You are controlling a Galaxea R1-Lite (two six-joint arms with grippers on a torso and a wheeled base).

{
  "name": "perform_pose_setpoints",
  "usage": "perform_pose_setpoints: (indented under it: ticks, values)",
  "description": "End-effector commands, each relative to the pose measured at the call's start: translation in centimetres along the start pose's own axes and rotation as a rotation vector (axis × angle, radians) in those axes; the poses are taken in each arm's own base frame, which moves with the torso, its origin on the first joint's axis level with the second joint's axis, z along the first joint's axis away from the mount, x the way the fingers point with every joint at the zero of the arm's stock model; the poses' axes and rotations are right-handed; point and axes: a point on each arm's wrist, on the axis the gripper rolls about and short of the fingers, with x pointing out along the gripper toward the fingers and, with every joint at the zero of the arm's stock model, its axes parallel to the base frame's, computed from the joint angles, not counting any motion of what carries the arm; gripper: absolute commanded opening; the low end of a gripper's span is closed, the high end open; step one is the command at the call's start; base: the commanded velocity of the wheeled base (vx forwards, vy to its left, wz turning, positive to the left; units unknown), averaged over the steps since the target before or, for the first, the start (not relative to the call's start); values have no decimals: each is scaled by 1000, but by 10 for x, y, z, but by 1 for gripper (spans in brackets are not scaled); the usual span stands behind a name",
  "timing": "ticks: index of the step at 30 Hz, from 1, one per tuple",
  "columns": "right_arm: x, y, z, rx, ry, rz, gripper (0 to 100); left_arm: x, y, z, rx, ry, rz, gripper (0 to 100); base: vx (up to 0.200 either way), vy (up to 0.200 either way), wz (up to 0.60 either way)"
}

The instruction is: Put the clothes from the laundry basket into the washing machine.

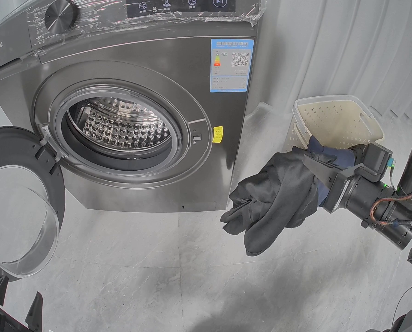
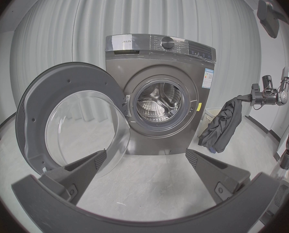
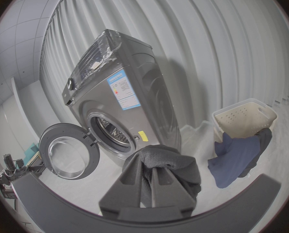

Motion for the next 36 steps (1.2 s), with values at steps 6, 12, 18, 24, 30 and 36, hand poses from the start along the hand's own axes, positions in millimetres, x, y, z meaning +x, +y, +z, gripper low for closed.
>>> perform_pose_setpoints:
  ticks: [6, 12, 18, 24, 30, 36]
  values:
    - [0, -1, 0, 0, 1, -2, 0, 0, 0, -4, 0, 3, 0, 100, -167, 0, 0]
    - [0, -2, 0, 0, -2, -11, 0, 0, 0, -4, 0, 3, -1, 100, 0, 133, 0]
    - [1, -4, 1, 0, -4, -20, 0, 0, 0, -4, 0, 3, -1, 100, 0, 200, 0]
    - [1, -4, 1, 0, -4, -20, 0, 0, 0, -4, 0, 3, 0, 100, 0, 200, 0]
    - [0, -5, 0, 4, -2, -20, 0, 0, 0, -4, 0, 3, 0, 100, 0, 200, 0]
    - [0, -5, -1, 8, 2, -21, 0, 0, 0, -4, 0, 3, 2, 100, 0, 167, 0]
